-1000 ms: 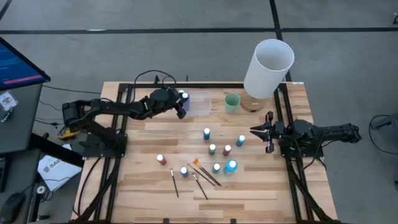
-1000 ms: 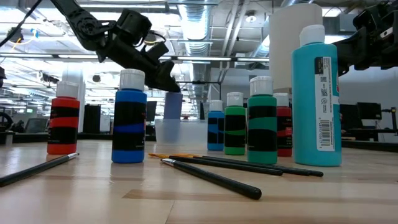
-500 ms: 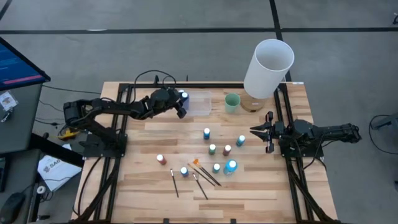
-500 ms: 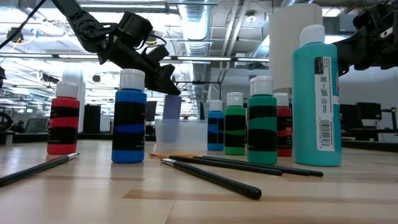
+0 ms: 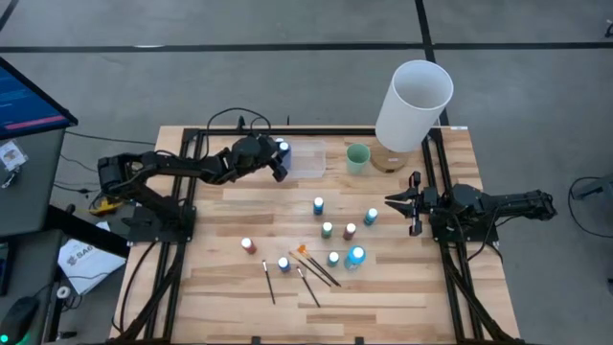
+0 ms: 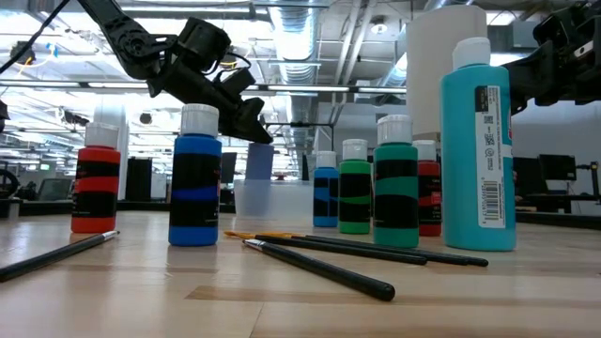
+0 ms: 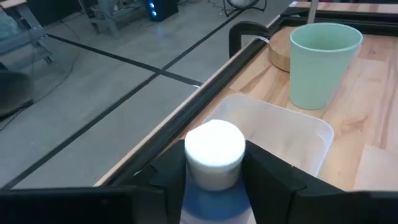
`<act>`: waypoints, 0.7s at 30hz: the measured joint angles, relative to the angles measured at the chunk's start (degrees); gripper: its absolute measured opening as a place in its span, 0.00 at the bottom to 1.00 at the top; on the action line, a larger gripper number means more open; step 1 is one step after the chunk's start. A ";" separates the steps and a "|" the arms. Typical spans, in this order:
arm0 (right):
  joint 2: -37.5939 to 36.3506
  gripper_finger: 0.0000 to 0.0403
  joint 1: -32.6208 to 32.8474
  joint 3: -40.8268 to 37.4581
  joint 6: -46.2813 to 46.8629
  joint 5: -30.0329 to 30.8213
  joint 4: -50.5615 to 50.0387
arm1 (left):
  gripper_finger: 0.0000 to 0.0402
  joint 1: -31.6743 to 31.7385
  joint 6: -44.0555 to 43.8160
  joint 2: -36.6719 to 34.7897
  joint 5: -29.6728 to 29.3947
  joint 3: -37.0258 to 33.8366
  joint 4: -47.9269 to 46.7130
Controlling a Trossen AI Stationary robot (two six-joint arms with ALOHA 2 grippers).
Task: Pick & Place Paint Supplies
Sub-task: Put the large blue paint bottle into the transparent bin
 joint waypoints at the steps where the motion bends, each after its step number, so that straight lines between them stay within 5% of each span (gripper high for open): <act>1: -0.02 0.13 0.00 0.00 0.00 0.00 0.00 | 0.36 0.00 0.00 0.00 -0.13 0.00 0.04; 21: 0.00 0.13 0.00 0.00 0.00 0.00 0.00 | 0.58 -0.02 0.45 0.00 -2.34 0.00 -0.18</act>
